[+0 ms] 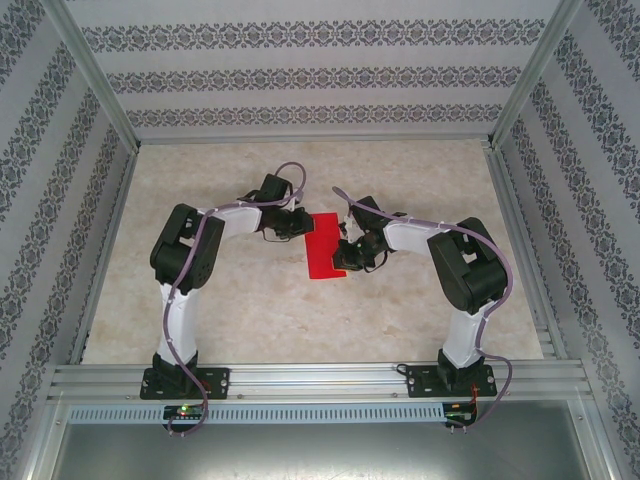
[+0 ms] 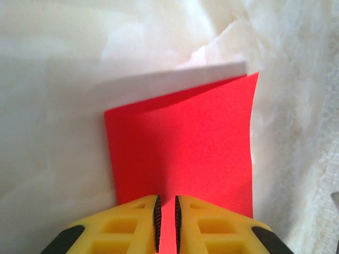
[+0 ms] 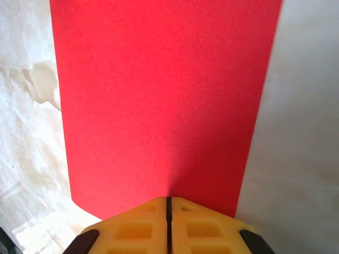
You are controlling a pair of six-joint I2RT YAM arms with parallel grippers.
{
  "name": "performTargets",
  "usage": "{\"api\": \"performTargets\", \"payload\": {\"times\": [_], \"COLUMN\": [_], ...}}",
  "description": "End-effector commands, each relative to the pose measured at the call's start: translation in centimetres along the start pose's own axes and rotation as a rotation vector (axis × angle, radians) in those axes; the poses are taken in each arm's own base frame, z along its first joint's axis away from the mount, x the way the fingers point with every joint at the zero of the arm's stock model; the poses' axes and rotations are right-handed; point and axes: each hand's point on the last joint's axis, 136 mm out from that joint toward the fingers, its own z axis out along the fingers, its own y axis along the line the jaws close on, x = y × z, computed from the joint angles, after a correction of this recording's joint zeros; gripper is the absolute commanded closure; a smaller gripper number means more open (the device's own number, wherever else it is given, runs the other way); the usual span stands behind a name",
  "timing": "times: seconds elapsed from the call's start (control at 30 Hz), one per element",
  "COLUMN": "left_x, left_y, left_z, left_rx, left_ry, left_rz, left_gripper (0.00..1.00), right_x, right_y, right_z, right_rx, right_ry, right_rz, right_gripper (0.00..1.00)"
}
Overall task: Fold a paper plane with a square sheet of paper (fold left side to right side)
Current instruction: First fold the square sheet of paper in half at the center of the table.
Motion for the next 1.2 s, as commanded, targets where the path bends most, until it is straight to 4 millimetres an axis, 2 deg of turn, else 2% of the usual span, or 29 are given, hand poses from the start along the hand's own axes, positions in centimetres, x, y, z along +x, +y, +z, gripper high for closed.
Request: {"api": "performTargets", "payload": {"times": [0.0, 0.13, 0.3, 0.47, 0.57, 0.7, 0.8, 0.9, 1.07, 1.17], "left_x": [-4.0, -5.3, -7.9, -9.0, -9.5, -9.7, -8.2, -4.6, 1.5, 3.4], "left_y": [3.3, 4.1, 4.0, 4.4, 3.7, 1.2, -0.6, -1.8, -3.3, -3.9], "left_z": [0.3, 0.4, 0.6, 0.9, -0.3, -3.8, -6.2, -7.1, -5.7, -4.4], "left_rx": [-0.086, -0.106, -0.087, -0.092, -0.072, -0.045, 0.003, 0.045, 0.074, 0.075], "left_ry": [-0.106, -0.122, -0.138, -0.139, -0.159, -0.204, -0.215, -0.167, -0.052, -0.008], "left_rz": [-0.015, -0.030, -0.033, -0.043, -0.032, 0.016, 0.022, 0.003, -0.038, -0.049], "left_gripper": [0.80, 0.80, 0.80, 0.80, 0.79, 0.77, 0.76, 0.77, 0.78, 0.78], "right_x": [4.0, 4.1, 4.2, 3.9, 2.4, -0.7, -2.7, -3.9, -5.0, -5.2], "right_y": [-4.6, -4.4, -4.3, -3.8, -2.0, 1.4, 2.5, 1.5, -0.9, -1.2], "right_z": [1.3, 1.2, 1.4, 1.4, 0.9, -1.2, -3.6, -5.6, -7.9, -8.2], "right_rx": [0.148, 0.145, 0.144, 0.124, 0.048, -0.076, -0.097, -0.057, -0.030, -0.071], "right_ry": [0.135, 0.136, 0.136, 0.113, 0.038, -0.100, -0.208, -0.289, -0.378, -0.389], "right_rz": [0.089, 0.089, 0.092, 0.094, 0.074, 0.024, -0.002, 0.009, 0.076, 0.106], "right_gripper": [0.92, 0.92, 0.92, 0.92, 0.90, 0.80, 0.69, 0.61, 0.49, 0.42]}}
